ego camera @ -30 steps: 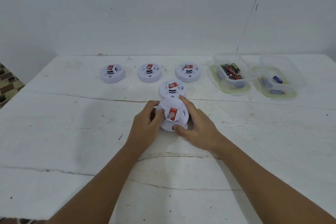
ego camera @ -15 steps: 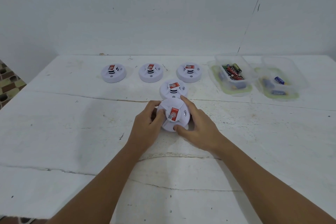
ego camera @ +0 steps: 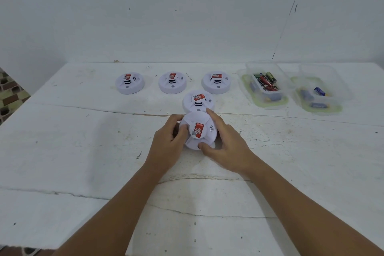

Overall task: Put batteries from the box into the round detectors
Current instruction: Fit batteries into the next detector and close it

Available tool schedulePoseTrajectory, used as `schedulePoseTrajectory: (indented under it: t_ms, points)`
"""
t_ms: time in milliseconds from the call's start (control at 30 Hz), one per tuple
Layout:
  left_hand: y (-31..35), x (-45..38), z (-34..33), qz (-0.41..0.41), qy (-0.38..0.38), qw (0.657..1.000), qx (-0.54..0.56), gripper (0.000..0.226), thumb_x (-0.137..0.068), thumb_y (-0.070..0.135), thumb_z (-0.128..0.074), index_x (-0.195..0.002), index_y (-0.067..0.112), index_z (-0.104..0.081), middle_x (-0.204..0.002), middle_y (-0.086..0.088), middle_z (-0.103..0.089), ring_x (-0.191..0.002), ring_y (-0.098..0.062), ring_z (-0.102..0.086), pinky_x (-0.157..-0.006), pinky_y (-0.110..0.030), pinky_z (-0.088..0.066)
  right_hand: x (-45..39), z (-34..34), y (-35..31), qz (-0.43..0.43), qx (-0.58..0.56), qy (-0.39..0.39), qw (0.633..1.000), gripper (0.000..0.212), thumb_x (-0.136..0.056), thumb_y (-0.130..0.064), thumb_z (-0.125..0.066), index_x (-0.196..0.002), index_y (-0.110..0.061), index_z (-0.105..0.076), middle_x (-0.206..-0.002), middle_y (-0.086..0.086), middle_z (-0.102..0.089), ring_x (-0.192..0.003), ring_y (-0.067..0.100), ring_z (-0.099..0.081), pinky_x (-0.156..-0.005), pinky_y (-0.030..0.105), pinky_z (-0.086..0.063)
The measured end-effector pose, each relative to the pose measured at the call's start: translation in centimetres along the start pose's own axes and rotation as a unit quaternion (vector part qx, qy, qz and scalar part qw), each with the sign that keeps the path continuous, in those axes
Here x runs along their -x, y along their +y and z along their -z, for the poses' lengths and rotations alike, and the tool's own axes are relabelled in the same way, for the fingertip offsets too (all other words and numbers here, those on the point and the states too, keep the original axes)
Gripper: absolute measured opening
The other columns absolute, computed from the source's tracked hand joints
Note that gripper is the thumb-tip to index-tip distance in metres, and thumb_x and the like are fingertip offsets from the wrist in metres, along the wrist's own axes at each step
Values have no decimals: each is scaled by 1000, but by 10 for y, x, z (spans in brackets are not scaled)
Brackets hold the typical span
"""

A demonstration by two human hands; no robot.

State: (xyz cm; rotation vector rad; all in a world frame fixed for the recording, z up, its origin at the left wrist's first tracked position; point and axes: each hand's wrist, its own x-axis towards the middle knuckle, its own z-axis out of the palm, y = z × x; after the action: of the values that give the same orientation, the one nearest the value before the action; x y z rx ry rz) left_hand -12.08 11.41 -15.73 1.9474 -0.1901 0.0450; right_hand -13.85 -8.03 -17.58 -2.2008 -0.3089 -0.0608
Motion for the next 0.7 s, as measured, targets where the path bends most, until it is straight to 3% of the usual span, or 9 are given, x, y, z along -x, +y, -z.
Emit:
schedulePoseTrajectory:
  t_ms: [200, 333, 500, 700]
  points:
    - [2, 1, 0, 3, 2, 1000, 9, 17, -105, 25, -52, -116, 29, -65, -90, 4, -71, -84, -10, -64, -64, -14, -50, 1, 2, 1, -9, 5, 3, 1000, 89, -90, -38, -75, -160, -43, -21, -135, -31, -56, -116, -1, -58, -92, 34, -55]
    - [2, 2, 0, 1, 1, 1000, 7, 17, -105, 24, -52, -116, 28, -65, -88, 5, -69, -78, -3, -62, -63, -12, -48, 0, 2, 1, -8, 0, 1, 1000, 90, -87, -42, -72, -160, -44, -21, -135, -30, -56, -118, 3, -59, -93, 38, -56]
    - [0, 0, 1, 3, -2, 1000, 4, 17, -106, 25, -51, -117, 28, -64, -92, 4, -71, -85, -9, -65, -64, -14, -50, 0, 0, 0, -5, 5, 3, 1000, 90, -86, -46, -70, -161, -43, -20, -135, -28, -57, -116, 5, -60, -92, 40, -56]
    - [-2, 0, 0, -1, -1, 1000, -5, 18, -106, 26, -52, -119, 26, -64, -96, 4, -72, -88, -6, -66, -66, -13, -51, -1, 1, 1, -8, 1, 0, 1000, 89, -87, -44, -72, -160, -44, -21, -134, -28, -58, -116, 6, -61, -92, 42, -56]
